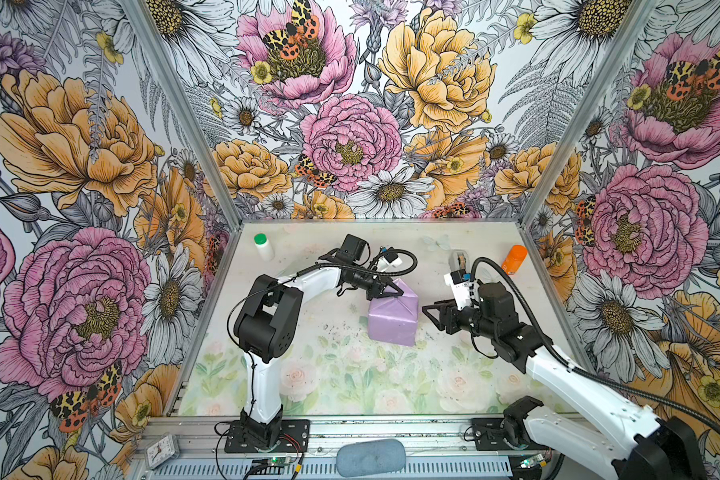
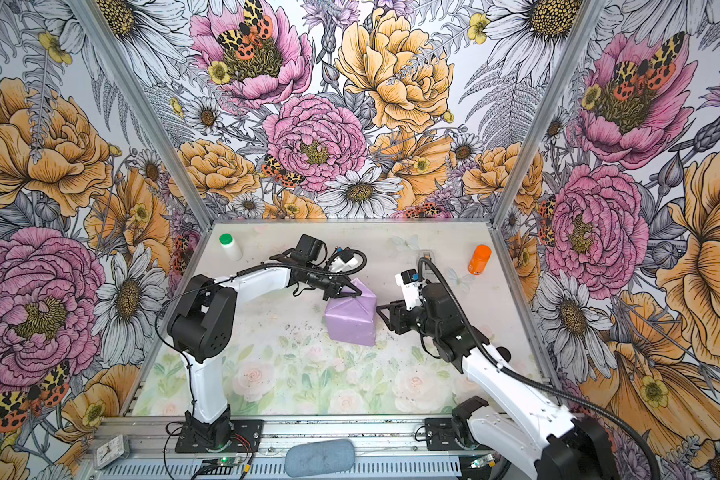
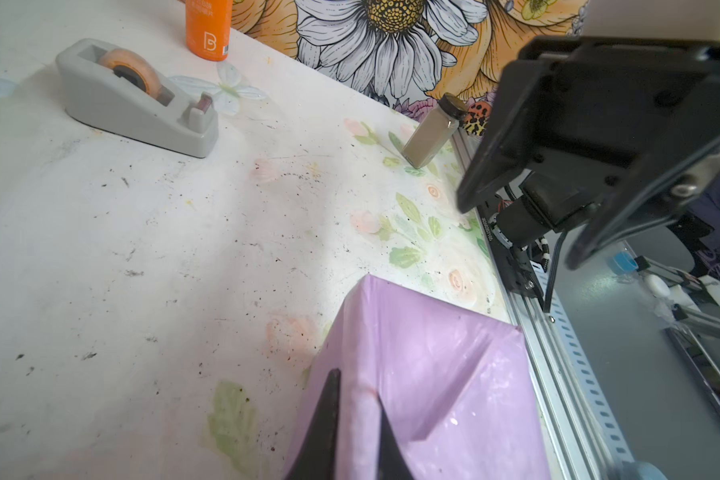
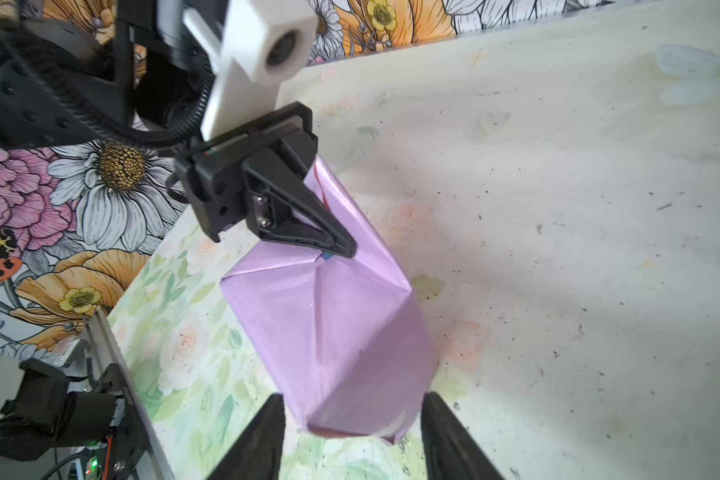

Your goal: Wrap the gift box in paper

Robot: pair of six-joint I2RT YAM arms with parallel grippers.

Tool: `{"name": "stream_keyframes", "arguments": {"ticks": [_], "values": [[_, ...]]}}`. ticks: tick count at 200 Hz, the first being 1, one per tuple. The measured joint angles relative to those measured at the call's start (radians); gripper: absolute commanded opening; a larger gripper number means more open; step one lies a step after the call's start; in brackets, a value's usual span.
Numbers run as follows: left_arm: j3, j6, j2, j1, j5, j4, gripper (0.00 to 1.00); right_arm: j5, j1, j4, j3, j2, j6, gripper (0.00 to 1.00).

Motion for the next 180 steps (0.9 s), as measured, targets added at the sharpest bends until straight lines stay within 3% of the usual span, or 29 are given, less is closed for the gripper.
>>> {"name": "stream_keyframes", "arguments": {"ticks": [26, 69, 112, 180], "values": [[-0.005, -0.028, -0.013, 0.000, -0.033, 0.001, 0.03, -0.015, 0.009, -0.005, -0.040, -0.078, 0.042, 0.45], [-0.049, -0.101, -0.051, 0.002, -0.080, 0.032, 0.00, -0.040, 0.076, 0.042, -0.130, -0.077, 0.125, 0.33], [-0.124, -0.203, -0.104, 0.002, -0.151, 0.122, 0.00, -0.053, 0.121, 0.221, -0.237, 0.034, 0.225, 0.28], [-0.324, -0.391, -0.264, -0.005, -0.346, 0.322, 0.00, -0.048, 0.145, 0.470, -0.229, 0.258, 0.311, 0.24]]}}
